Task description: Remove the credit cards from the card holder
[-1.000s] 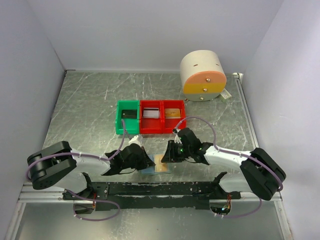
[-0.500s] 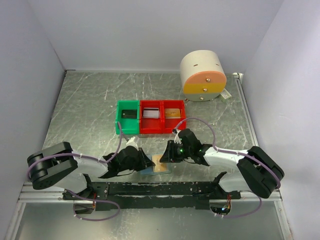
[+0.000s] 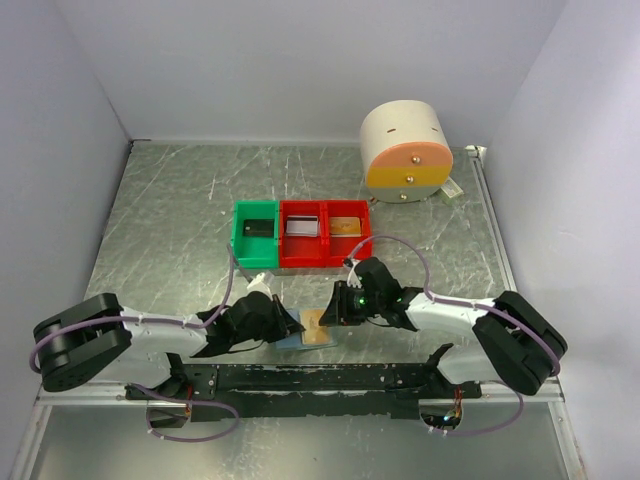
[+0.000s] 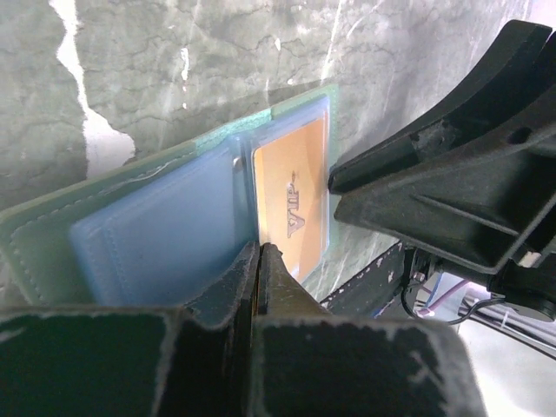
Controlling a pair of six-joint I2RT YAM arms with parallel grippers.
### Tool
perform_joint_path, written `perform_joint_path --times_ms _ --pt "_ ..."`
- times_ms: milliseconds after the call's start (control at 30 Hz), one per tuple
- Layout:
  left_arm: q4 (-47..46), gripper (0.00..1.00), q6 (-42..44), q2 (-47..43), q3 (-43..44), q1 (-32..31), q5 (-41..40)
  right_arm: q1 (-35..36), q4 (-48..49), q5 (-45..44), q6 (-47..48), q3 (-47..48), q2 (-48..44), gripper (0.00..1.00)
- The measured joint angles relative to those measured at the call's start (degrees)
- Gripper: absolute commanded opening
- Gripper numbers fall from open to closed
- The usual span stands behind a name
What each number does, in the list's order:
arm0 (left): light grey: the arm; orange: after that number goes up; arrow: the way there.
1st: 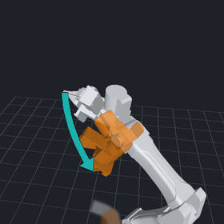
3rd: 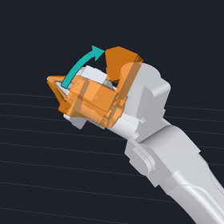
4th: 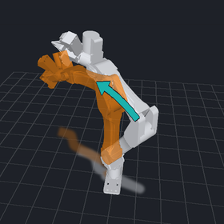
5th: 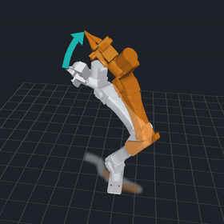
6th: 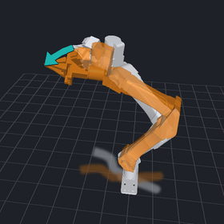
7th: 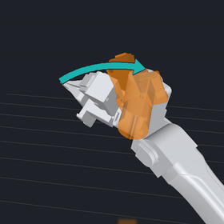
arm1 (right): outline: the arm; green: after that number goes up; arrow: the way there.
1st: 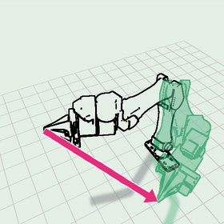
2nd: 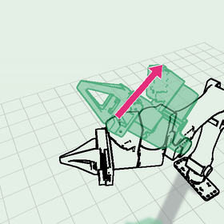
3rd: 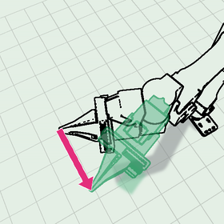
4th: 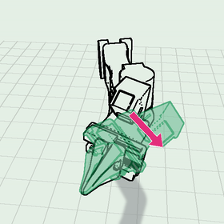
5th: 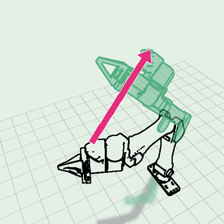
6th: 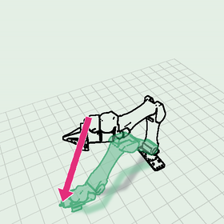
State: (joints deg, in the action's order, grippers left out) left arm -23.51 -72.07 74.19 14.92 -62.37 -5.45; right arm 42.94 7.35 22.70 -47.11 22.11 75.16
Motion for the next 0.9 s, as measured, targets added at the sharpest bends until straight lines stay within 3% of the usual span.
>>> perform_joint_path --times_ms 333,667,900 --pt "5.7 0.07 0.2 -2.0 0.7 0.0 -1.0 0.0 -2.3 -0.7 1.1 1.0 1.0 0.32" --pt "7.4 0.07 0.7 -2.0 1.3 0.0 -1.4 0.3 -4.3 0.9 1.2 1.6 -3.8 0.32" --pt "7.6 0.07 0.7 -2.1 1.4 0.0 -1.5 1.7 -0.8 3.9 0.4 1.8 0.3 0.32"
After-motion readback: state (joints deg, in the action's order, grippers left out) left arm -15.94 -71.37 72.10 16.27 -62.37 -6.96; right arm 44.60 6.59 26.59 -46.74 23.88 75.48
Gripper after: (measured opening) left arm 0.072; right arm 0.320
